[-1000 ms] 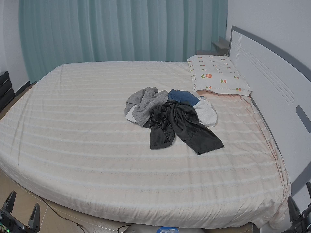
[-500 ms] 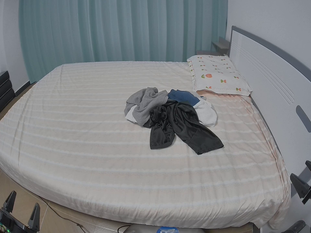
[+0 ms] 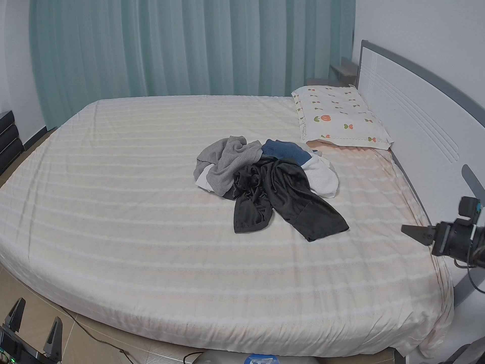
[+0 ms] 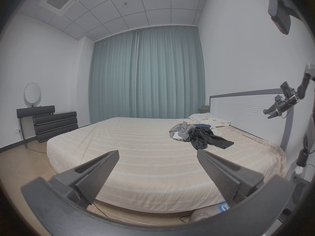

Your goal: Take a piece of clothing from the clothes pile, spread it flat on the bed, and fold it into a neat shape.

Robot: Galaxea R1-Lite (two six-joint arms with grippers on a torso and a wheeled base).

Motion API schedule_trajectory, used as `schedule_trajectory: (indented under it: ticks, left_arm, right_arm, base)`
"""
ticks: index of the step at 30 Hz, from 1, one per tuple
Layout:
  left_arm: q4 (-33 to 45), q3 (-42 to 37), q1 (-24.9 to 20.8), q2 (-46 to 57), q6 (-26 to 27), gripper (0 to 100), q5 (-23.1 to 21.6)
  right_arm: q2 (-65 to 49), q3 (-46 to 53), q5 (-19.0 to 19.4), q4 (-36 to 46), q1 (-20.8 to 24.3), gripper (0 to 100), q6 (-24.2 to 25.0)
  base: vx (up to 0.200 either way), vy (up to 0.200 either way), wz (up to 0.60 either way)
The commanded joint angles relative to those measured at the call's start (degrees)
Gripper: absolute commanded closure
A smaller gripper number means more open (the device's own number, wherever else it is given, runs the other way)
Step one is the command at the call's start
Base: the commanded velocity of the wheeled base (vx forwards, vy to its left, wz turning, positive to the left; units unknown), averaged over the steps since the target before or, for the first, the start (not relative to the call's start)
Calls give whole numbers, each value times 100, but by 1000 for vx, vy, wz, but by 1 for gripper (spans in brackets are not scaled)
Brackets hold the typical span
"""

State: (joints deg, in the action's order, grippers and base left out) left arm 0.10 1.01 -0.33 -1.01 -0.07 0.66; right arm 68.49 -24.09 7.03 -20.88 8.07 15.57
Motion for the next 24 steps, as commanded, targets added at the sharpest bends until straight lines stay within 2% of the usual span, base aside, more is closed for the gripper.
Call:
schedule_trajectory:
  ticks: [1, 10, 17, 24]
  left_arm:
    - [-1, -101, -2, 40, -1, 0, 4]
    - [-1, -101, -2, 40, -1, 0, 4]
    - [-1, -101, -2, 40, -1, 0, 4]
    - [-1, -101, -2, 40, -1, 0, 4]
  right_arm:
    - [4876, -2592, -440, -1076, 608, 0, 1625]
    - [6396, -4034, -897, -1058, 520, 0, 1933]
    - [7179, -4763, -1108, -935, 371, 0, 2214]
    - [7724, -5282, -1143, -882, 415, 0, 2557]
  base:
    - [0, 0, 0]
    - [0, 0, 0]
    - [0, 0, 0]
    - [0, 0, 0]
